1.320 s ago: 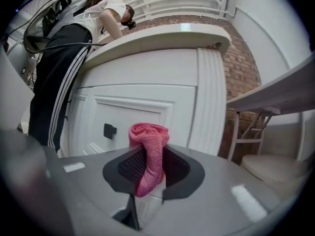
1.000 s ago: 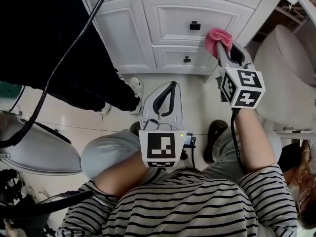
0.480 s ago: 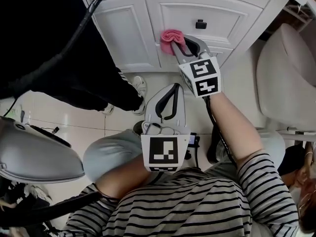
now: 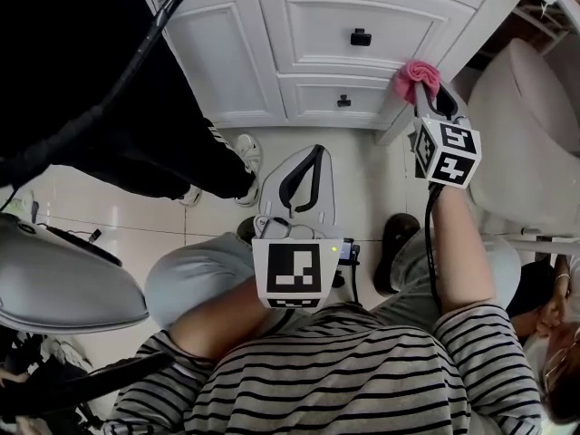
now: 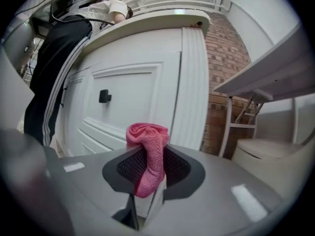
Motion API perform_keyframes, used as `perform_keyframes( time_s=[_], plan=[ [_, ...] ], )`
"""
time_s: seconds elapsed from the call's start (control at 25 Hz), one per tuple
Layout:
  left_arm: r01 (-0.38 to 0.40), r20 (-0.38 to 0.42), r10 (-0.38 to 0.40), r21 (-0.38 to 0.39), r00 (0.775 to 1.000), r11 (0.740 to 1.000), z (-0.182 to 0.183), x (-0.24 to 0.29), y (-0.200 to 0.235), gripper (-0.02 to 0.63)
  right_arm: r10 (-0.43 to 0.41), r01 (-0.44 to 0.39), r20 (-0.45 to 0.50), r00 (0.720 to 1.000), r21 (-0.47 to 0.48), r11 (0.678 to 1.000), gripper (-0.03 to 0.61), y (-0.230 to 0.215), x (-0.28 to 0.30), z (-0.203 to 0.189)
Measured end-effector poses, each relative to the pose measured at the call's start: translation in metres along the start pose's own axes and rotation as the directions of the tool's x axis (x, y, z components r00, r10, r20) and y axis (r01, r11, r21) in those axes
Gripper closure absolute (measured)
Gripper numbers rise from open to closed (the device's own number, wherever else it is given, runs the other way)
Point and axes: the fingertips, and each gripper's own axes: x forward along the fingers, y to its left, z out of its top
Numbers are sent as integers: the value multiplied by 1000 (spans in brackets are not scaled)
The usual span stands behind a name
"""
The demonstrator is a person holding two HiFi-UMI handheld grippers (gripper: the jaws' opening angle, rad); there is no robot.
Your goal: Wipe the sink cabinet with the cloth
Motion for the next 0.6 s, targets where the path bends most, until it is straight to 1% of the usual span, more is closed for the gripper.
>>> perform_keyframes(
  time_s=[0.08,0.12,0.16,0.2,0.24,0.28,0.32,0.4,0.52,0.56,0.6],
  plan=[
    [-12,9,12,0,1000,1000,0,-2,4,620,-62,63,-17,998,20,998,485,-12,-5,-10],
    [-17,12,17,-5,1000,1000,0,-3,6,620,-68,68,-18,998,35,997,488,-8,-7,-14],
    [-20,15,20,-11,1000,1000,2,-4,8,620,-47,47,-10,999,44,998,489,5,-7,-16],
    [-23,17,23,-20,1000,1000,4,-5,9,620,-1,1,5,1000,41,999,489,25,-6,-16],
    [-26,20,27,-27,999,999,7,-6,11,620,63,-64,24,998,26,998,489,52,-3,-15],
    [-31,27,32,-32,999,999,10,-7,13,620,136,-136,42,990,1,991,489,81,1,-12],
    [-37,35,38,-35,999,999,13,-7,16,620,205,-204,55,977,-31,979,489,111,7,-10],
    [-48,51,50,-48,997,998,16,-8,23,620,315,-308,64,947,-95,947,488,164,18,-10],
    [-55,48,59,-69,997,996,17,-9,28,620,429,-415,65,901,-157,896,488,220,33,-14],
    [-59,44,62,-69,997,996,18,-9,29,620,451,-436,63,890,-171,884,488,232,38,-16],
    [-63,38,65,-68,997,996,18,-8,30,620,461,-445,57,886,-181,877,488,238,42,-17]
  ],
)
